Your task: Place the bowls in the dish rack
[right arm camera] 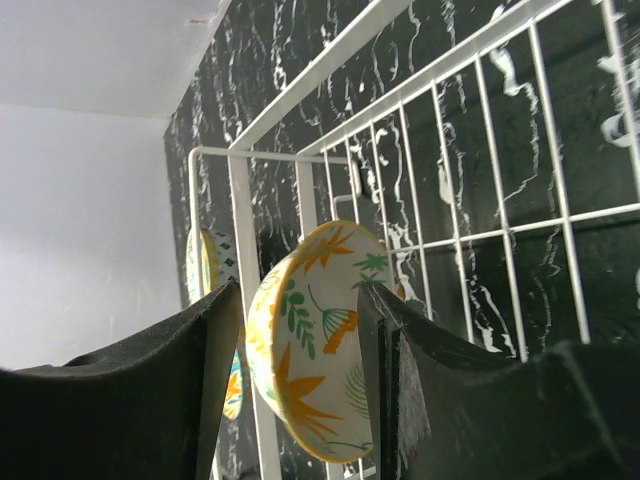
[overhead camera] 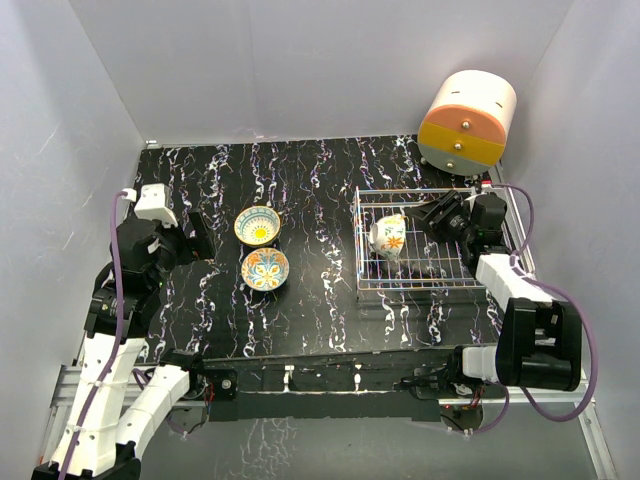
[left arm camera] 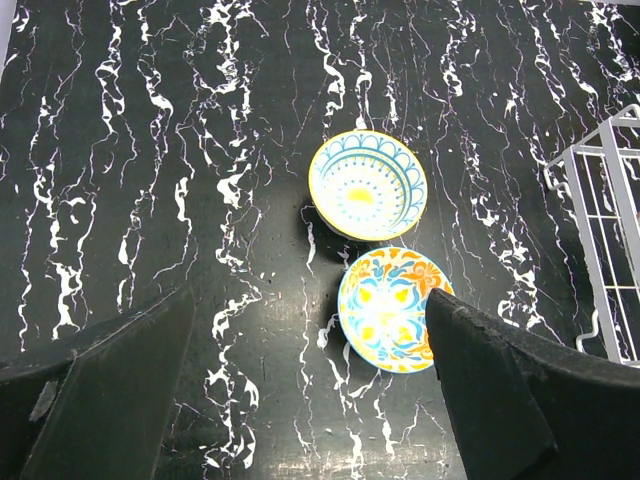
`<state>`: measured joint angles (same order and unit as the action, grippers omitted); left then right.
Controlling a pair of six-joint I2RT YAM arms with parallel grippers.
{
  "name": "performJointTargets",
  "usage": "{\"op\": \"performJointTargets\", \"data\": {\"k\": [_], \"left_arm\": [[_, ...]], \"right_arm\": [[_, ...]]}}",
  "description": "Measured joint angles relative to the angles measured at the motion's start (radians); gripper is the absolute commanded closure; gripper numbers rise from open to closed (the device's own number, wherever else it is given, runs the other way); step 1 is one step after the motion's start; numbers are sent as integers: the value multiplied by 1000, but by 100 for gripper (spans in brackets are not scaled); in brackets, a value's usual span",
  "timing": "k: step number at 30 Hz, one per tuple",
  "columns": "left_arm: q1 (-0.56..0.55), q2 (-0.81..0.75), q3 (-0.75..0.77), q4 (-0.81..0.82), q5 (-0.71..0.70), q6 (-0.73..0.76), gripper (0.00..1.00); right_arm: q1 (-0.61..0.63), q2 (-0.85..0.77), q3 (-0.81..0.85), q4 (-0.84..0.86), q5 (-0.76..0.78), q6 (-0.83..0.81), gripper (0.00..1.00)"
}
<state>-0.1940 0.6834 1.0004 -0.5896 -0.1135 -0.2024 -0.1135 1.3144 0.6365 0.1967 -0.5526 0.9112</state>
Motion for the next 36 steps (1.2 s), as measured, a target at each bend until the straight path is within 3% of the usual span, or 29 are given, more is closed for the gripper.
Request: {"op": "performJointTargets", "data": {"k": [14,22,36], "left_arm": [[0,-6,-1,6,12,-7,3],[0,-3,-2,13,24,-11,3],[0,2,-14,19,25,-16,3]], "right_arm": [[13,-53,122,-246,112,-233,47],[88,-31,208,-298,121,-332,48],[240,-66,219,-296,153,-417,46]]}}
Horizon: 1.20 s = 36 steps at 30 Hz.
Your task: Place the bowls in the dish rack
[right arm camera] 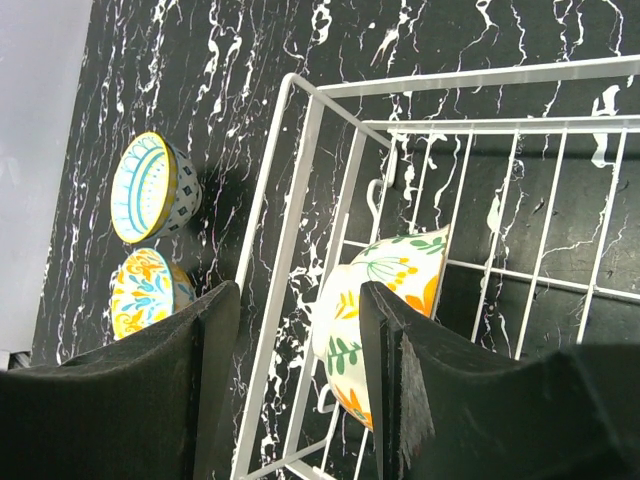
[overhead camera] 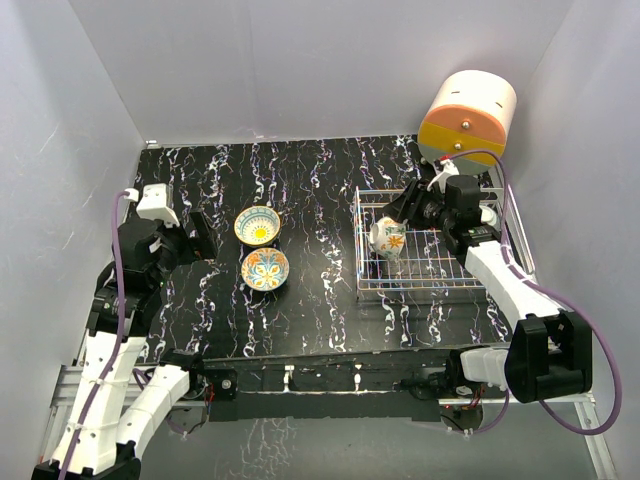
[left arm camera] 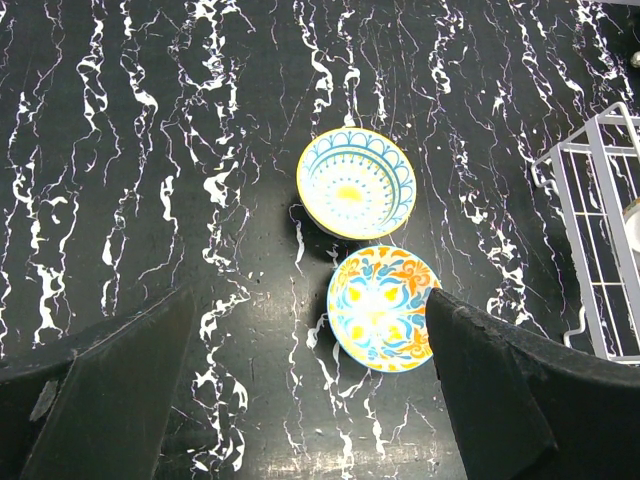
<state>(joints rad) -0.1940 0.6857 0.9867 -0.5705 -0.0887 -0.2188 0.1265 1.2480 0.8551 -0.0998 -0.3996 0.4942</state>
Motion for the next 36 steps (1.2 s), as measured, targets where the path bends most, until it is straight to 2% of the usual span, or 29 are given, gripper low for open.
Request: {"op": "performJointTargets", "data": {"k": [14,28,36], "left_arm": [[0,-13,-8,-1,-1,-1,3],[0,-21,-25,-6,-1,-1,3],[0,-22,-32,-5,-1,-2,3]], "right_arm": [[6,5,0,-32,66,-7,46],[6,8,-18,-120,200,-39,45],[6,-3,-26,-159,231,-72,40]]}}
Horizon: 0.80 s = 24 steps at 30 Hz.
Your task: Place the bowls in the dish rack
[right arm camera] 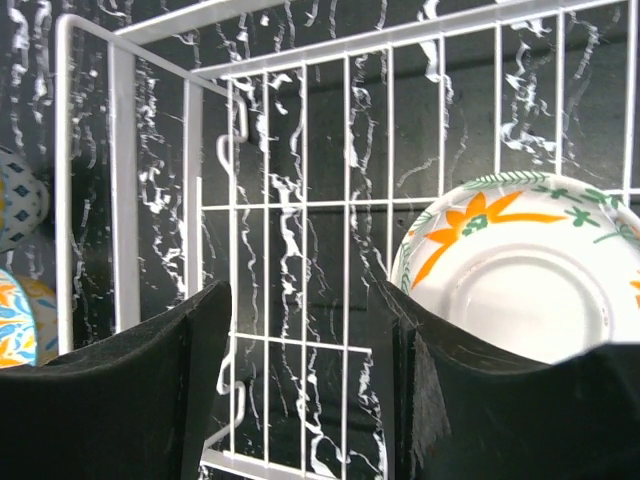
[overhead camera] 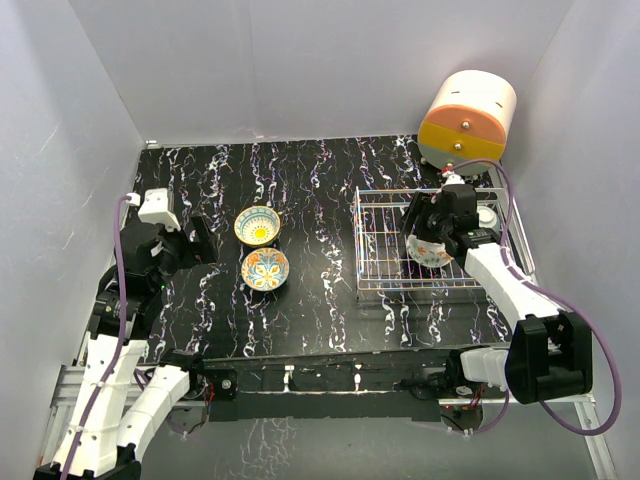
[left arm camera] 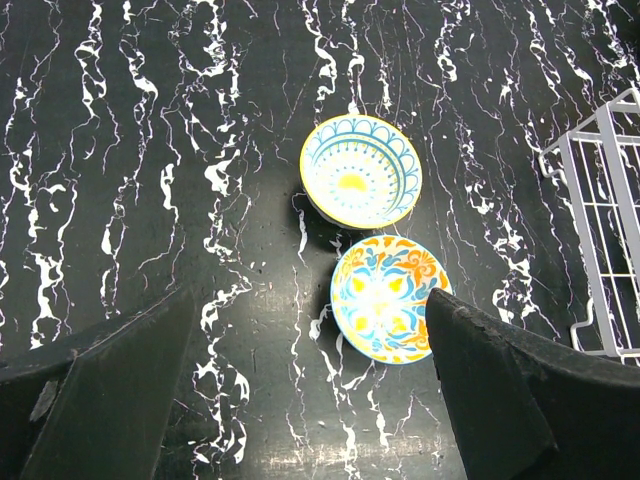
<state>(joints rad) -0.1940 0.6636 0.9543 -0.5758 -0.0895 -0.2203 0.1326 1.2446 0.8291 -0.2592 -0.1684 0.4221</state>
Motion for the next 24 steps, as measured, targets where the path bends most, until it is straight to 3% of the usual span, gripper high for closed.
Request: {"op": "performJointTargets", "data": {"k": [7,14,24], "left_arm": [[0,0,-1,2,1,0,3],[0,6,-3,27,11,-2,3],[0,22,-37,97,78,-38,3]], "right_arm": [[3,-1,74,-134,129,-57,26],[3,17,155,-203,269,-110,25],[8,198,247,-280,378,-154,25]]}}
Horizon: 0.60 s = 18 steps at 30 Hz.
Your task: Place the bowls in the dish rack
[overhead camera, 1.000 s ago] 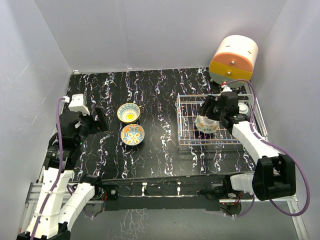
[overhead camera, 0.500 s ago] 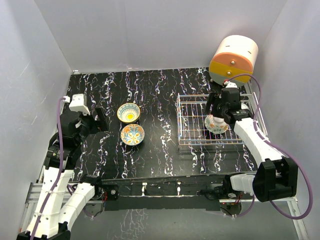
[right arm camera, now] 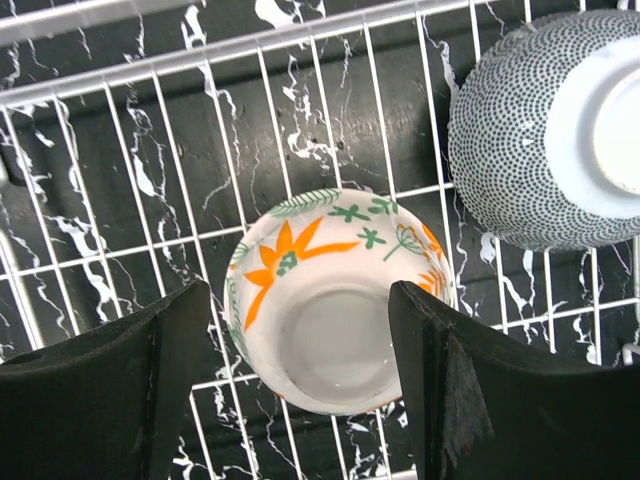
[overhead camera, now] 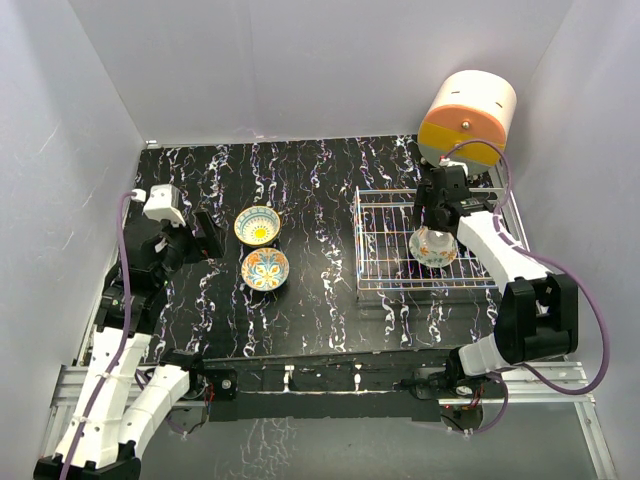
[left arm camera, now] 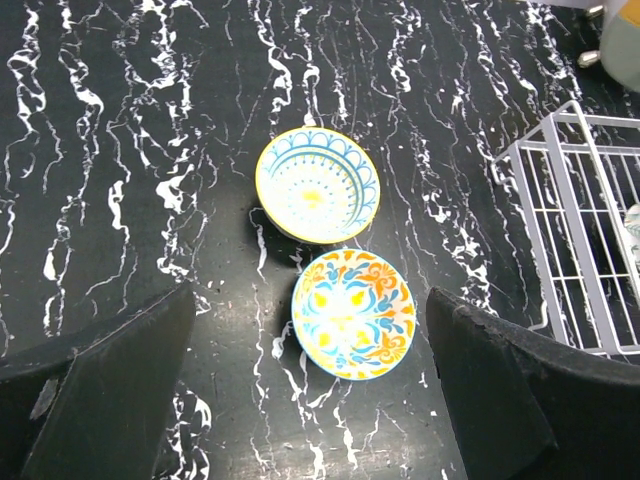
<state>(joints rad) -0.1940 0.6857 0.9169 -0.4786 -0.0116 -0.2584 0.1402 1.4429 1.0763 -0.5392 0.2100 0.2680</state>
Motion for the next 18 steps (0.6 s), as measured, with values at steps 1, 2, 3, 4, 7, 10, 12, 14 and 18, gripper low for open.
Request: {"op": "performJointTargets", "data": {"k": [1,2,3,4,7,10,12,14,18], "left_arm": [[0,0,-3,3,5,-4,3],[0,1,-6,11,13,-8,3],[0,1,-11,19,20,-12,3],[0,-1,-20,31,29,-18,3],[-3,-6,-49,50,50,-32,3],[-16,-13,-72,52,55,-40,3],[-26,-25,-80,53,55,-41,3],[-34,-41,-85,54,55,-42,3],[-55,-78,-107,64,55,-48,3]], "right_arm": [[3,4,3,-13,7,-3,25],[6,6,7,-30,16,-5,25],[10,7,10,-40,23,-6,25],[15,8,16,-50,31,-6,25],[32,17,36,-72,49,-7,25],[46,39,48,-91,60,-6,25],[54,57,48,-108,75,-6,25],[58,72,48,-122,95,-8,25],[61,84,53,-134,144,-1,26]]}}
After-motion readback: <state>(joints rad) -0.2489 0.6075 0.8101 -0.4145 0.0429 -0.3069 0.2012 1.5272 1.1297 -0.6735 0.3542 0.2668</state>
